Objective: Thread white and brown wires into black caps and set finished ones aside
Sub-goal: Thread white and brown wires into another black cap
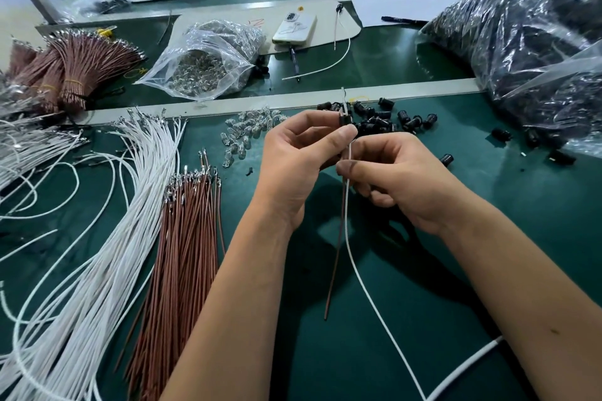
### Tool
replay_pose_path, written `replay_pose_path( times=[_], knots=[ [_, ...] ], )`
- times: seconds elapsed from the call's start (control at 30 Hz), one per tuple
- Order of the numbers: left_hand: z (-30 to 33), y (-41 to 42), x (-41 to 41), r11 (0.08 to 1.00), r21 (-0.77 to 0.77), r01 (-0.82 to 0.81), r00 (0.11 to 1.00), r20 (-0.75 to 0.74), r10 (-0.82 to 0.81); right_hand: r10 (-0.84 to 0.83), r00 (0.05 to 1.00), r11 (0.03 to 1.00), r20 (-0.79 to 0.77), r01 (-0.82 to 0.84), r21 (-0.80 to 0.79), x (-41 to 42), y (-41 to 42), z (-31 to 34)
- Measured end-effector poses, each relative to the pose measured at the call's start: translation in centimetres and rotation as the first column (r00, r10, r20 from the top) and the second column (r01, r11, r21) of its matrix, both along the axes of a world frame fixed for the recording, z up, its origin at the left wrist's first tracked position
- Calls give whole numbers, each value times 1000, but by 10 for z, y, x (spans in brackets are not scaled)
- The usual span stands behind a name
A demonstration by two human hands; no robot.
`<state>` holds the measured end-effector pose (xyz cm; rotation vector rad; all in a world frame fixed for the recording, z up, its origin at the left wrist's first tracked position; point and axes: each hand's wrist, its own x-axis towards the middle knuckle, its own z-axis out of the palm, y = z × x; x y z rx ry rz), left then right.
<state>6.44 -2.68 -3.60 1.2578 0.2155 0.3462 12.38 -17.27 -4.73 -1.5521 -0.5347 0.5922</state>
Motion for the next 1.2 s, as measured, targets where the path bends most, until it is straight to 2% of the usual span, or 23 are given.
replay_pose_path(
  times=[0.17, 0.33, 0.7, 0.83, 1.03, 1.2],
  knots=[
    [-1, 1, 1, 1000, 9, 19, 1000, 6, -19, 12, 997, 997, -81, -6, 78, 1, 0, 1],
    [-2, 1, -1, 998, 30, 61, 998, 13, -61, -4, 998, 996, -70, 10, 90, 1, 0, 0],
    [2, 3, -2, 999, -30, 15, 1000, -13, -15, 41, 999, 997, -33, -39, 59, 5, -3, 0],
    [2, 5, -2, 998, -62, -3, 1000, -18, 2, 50, 999, 998, -8, -50, 32, 4, -2, -1],
    [4, 4, -3, 998, -52, -18, 1000, -12, 18, -65, 993, 995, 97, 58, 79, 5, -1, -5],
    [3, 5, -3, 998, -49, -29, 999, 17, 30, -30, 989, 999, 143, 25, 38, 7, -2, -6]
  ],
)
